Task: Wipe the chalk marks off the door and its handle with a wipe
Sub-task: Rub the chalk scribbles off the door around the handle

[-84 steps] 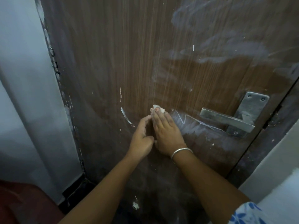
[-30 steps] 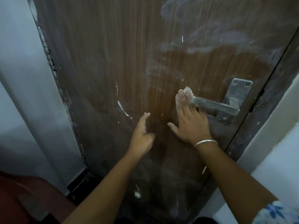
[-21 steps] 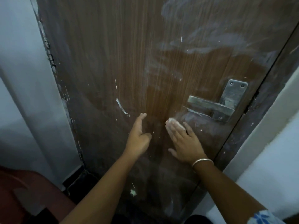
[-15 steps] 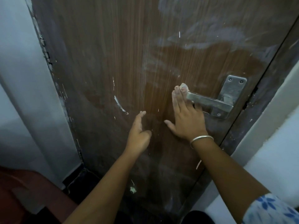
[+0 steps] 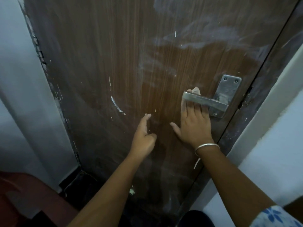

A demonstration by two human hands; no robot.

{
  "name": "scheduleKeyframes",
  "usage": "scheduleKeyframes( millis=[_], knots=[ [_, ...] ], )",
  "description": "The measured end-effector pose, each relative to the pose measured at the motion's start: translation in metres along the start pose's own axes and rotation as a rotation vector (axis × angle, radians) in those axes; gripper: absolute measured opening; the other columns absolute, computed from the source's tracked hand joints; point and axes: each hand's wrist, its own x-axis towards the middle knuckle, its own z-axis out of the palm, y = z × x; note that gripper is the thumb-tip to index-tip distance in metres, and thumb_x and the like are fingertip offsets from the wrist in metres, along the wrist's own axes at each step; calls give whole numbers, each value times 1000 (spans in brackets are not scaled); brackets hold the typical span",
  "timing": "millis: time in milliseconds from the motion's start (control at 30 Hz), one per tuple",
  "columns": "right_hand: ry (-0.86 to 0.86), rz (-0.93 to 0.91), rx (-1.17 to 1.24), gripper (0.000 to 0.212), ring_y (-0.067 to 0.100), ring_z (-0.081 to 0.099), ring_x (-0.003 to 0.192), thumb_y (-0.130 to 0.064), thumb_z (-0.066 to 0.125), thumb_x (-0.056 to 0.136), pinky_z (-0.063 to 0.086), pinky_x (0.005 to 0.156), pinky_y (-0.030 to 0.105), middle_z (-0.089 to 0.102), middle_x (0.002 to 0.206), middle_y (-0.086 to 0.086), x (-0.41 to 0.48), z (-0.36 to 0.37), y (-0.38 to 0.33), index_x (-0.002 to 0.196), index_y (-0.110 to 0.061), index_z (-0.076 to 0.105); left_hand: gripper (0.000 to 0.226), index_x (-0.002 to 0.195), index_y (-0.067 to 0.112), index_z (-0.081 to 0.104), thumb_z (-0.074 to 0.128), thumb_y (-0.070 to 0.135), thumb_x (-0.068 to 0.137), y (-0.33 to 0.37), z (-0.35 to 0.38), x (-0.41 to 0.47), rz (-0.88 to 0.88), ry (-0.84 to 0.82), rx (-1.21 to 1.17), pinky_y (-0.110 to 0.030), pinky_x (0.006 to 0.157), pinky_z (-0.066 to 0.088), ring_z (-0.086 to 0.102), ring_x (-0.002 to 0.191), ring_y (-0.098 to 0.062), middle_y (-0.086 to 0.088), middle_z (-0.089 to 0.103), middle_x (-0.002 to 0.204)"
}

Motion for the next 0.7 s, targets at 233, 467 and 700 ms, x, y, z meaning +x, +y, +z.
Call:
scheduleKeyframes(
  millis=[233, 467, 700],
  knots=[
    [-202, -345, -158, 104, 34, -7, 143, -62, 52, 77, -7, 115, 46, -4, 154, 19, -50, 27, -7, 145, 1, 5, 70, 141, 24, 31, 48, -10, 82, 2, 8, -3, 14, -21, -1, -32, 115, 23, 20, 140, -8, 3, 25, 153],
    [5, 7, -33, 101, 39, 27, 135, -60, 57, 75, 2, 114, 45, 33, 144, 28, -14, 7, 7, 143, 5, 20, 70, 141, 24, 30, 47, -11, 83, -5, 8, -3, -2, -31, -20, -18, 103, 25, 20, 138, -5, 4, 23, 153],
    [-149, -185, -97, 105, 37, 2, 143, -60, 59, 74, 5, 117, 47, 5, 154, 25, -67, 27, 4, 145, 4, 15, 70, 140, 23, 32, 48, -11, 82, -12, 21, -1, 12, -49, -30, -4, 93, 28, 24, 137, -4, 3, 28, 152]
  ],
)
